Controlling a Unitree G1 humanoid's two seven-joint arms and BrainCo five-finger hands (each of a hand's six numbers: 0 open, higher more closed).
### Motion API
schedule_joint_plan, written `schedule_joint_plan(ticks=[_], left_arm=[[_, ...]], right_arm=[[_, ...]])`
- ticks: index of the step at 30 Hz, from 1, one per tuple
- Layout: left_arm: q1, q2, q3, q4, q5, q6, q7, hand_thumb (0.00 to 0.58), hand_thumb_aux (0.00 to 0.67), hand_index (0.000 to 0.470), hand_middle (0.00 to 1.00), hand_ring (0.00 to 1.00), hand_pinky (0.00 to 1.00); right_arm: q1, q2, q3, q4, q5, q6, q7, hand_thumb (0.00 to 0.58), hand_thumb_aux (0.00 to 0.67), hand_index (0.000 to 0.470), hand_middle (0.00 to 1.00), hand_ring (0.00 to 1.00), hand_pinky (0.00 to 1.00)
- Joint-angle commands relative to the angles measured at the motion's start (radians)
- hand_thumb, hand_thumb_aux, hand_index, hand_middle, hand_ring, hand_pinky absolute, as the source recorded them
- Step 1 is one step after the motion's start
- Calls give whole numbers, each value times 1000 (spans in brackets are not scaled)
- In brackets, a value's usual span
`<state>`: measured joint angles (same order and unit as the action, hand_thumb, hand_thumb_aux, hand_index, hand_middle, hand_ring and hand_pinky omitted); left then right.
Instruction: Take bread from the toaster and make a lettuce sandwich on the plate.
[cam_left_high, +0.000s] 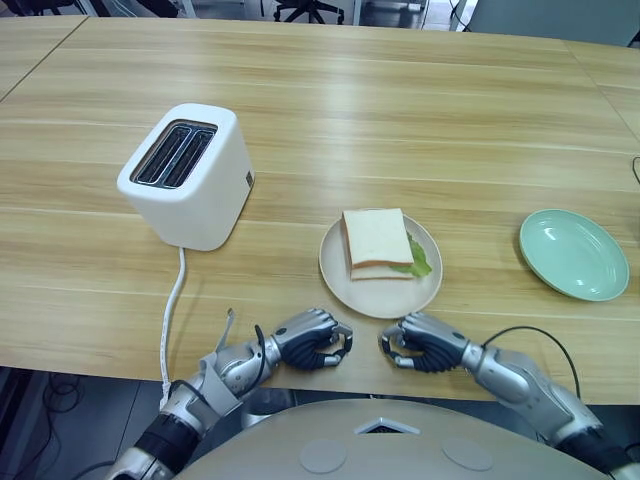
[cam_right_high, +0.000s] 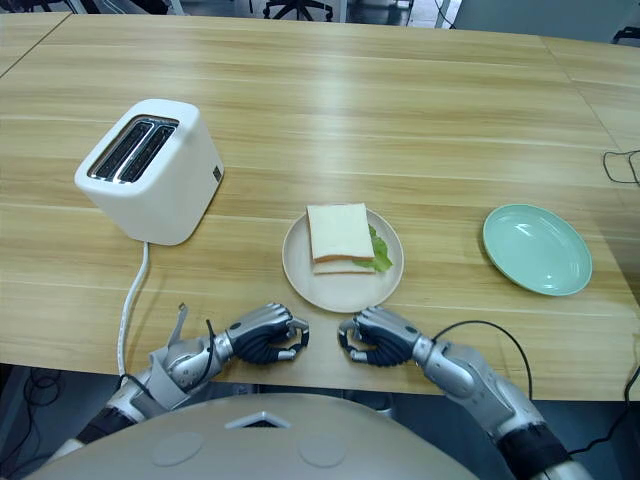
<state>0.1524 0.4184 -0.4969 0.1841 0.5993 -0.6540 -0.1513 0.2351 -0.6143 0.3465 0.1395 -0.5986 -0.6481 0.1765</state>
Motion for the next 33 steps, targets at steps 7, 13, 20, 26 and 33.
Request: schedule_joint_plan(ticks=[7, 13, 20, 26, 33], left_arm=[[-278, -95, -28, 332, 132, 107, 130, 580, 670, 460, 1000, 1000, 1000], [-519, -151, -37, 625, 150, 128, 248, 580, 670, 460, 1000, 1000, 1000], [-662, -196, -34, 872, 131, 100, 349, 580, 670, 460, 1000, 1000, 1000], [-631, -169, -3, 858, 82, -18, 458, 580, 670, 460, 1000, 1000, 1000], [-512, -181, 147, 618, -187, -318, 455, 0, 0, 0, 0, 0, 0]], right_arm=[[-237, 100, 79, 237, -123, 100, -43, 580, 670, 460, 976, 976, 976], [-494, 192, 124, 459, -170, 146, -102, 580, 670, 460, 965, 965, 965], [-688, 276, 171, 757, -187, 139, -247, 580, 670, 460, 976, 976, 976], [-682, 271, 149, 780, -118, 50, -314, 580, 670, 460, 980, 980, 980], [-615, 306, -34, 633, 147, -130, -378, 0, 0, 0, 0, 0, 0]])
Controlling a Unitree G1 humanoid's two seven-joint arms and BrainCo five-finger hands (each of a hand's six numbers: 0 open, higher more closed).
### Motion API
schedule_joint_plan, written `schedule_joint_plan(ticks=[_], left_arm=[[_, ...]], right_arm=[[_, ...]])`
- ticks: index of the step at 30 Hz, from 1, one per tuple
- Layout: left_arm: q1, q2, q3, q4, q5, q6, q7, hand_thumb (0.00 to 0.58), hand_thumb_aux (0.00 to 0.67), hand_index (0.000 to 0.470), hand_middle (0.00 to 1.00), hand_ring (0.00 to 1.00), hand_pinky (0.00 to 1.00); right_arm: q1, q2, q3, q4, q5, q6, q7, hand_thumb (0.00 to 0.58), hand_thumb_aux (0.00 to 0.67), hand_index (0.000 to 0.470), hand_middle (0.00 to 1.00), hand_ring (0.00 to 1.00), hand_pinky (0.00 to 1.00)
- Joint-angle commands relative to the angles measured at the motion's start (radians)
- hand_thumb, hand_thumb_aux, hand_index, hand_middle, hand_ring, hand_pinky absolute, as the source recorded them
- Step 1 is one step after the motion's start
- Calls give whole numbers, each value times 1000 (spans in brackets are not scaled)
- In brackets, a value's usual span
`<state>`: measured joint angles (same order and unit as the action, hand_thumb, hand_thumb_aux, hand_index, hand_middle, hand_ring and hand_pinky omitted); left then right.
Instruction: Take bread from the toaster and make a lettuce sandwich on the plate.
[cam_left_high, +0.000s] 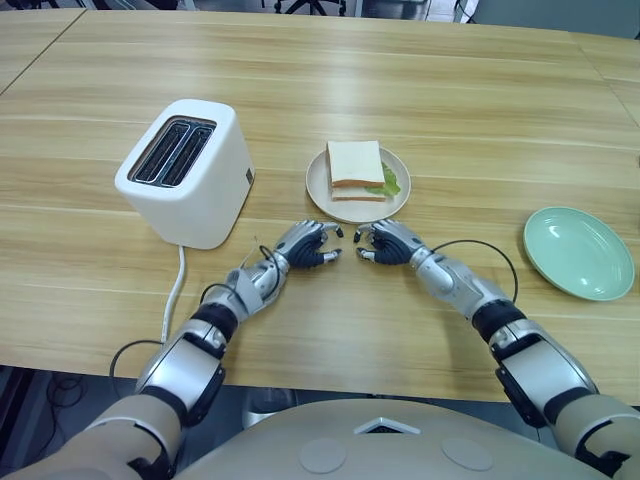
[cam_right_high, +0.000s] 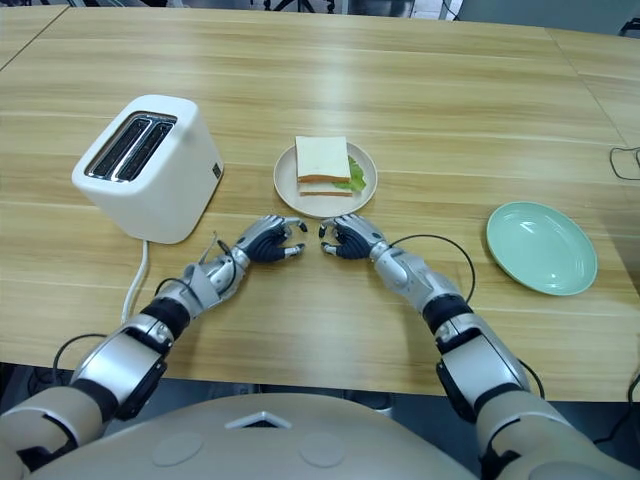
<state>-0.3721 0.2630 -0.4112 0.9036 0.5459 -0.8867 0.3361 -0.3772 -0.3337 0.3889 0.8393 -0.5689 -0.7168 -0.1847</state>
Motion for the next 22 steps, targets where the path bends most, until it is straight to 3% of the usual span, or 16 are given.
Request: schedule_joint_plan(ticks=[1, 5, 9, 22], left_arm=[[19, -36, 76, -128, -166, -99, -44, 0, 0, 0, 0, 0, 0], [29, -82, 136, -206, -321, -101, -121, 0, 0, 0, 0, 0, 0], [-1, -135, 227, -161, -445, -47, -167, 0, 0, 0, 0, 0, 0], [2, -138, 337, -62, -334, -12, -56, 0, 0, 0, 0, 0, 0]], right_arm=[[-3, 36, -99, -76, 147, -76, -21, 0, 0, 0, 0, 0, 0], [-17, 83, -191, -96, 237, -91, -60, 0, 0, 0, 0, 0, 0], [-50, 128, -241, -65, 243, -79, -125, 0, 0, 0, 0, 0, 0], [-30, 141, -264, 71, 238, -134, -174, 0, 0, 0, 0, 0, 0]])
